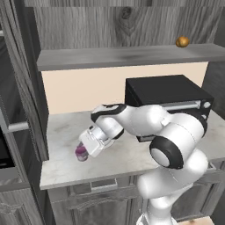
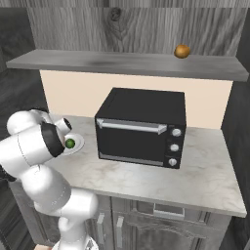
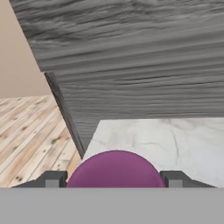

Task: Pick the avocado and bread from the counter and place them on the plate. Then pick the jam from the cabinet and place it next to the plate. Lastly close the cabinet door.

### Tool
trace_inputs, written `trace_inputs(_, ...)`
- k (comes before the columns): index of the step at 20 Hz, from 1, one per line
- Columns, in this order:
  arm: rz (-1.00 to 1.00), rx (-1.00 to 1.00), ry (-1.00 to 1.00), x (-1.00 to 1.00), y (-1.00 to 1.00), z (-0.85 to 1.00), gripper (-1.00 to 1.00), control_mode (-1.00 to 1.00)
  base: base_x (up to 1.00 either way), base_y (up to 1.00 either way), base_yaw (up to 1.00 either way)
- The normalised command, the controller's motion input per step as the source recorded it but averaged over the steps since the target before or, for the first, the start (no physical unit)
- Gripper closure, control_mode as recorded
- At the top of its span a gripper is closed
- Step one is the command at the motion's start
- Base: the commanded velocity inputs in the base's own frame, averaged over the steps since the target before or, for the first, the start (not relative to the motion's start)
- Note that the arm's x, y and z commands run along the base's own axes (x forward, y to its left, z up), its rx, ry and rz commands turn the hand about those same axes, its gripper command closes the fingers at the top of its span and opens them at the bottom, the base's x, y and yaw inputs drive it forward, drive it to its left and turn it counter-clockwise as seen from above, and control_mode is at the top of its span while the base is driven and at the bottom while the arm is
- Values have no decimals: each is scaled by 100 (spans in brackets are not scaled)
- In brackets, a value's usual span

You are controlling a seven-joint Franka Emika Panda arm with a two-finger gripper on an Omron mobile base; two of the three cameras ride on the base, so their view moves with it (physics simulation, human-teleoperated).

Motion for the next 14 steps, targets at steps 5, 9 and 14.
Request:
trace_inputs(5,0,0,-1,19,13,-22,100,-100,0,0,0)
trace_inputs(9,0,1,-4,17,9,-18,100,-100,0,0,0)
trace_inputs(14,0,1,-5,22,6,-20,100,-100,0,0,0)
